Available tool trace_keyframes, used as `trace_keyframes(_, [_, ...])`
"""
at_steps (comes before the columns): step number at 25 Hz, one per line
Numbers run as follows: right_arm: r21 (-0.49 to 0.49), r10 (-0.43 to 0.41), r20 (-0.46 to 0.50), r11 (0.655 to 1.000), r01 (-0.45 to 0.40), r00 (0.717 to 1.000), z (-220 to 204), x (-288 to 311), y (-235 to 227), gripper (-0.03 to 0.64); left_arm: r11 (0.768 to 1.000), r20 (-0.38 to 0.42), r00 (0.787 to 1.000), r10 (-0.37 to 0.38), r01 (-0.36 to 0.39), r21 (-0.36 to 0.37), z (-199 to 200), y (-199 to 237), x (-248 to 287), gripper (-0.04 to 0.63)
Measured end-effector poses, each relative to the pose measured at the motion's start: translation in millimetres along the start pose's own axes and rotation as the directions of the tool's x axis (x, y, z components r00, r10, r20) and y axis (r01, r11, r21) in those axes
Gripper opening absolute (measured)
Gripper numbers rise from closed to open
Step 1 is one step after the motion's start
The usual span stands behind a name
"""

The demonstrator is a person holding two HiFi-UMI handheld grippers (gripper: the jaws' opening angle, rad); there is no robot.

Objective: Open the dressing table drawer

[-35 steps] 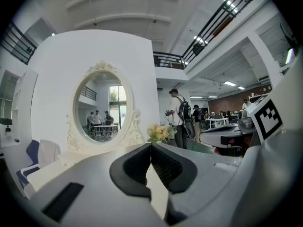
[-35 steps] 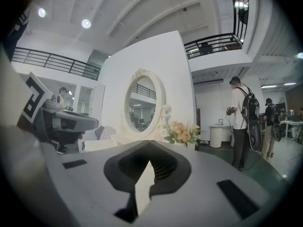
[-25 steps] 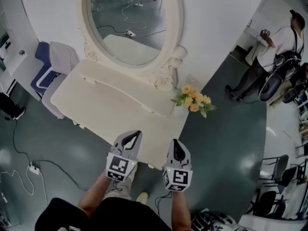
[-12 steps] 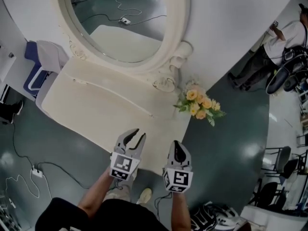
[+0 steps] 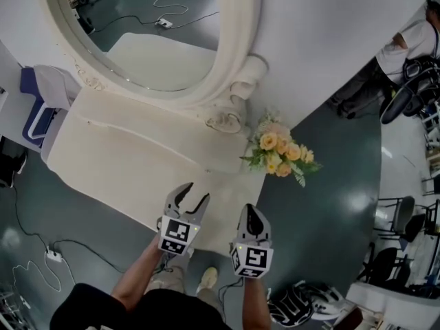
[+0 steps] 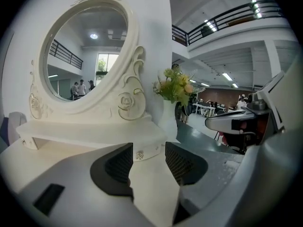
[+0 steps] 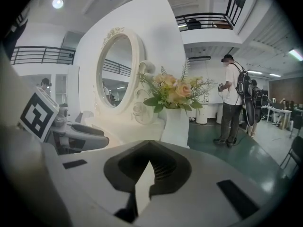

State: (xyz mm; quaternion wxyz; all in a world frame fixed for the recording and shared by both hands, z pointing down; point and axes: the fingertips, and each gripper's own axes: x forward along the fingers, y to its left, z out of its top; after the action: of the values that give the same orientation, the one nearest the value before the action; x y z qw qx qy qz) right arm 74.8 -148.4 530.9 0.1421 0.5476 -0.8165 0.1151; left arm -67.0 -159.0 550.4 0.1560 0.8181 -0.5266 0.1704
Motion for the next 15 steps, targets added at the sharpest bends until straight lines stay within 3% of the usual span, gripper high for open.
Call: trace_keyframes(15, [0.024, -0.041, -0.038, 0.999, 0.042, 0.998, -30.4, 31.2, -13.8, -0.002, 1.000, -0.054, 0.999, -0.002, 0.003, 0.005, -36.4, 17.6, 66.2, 0.196])
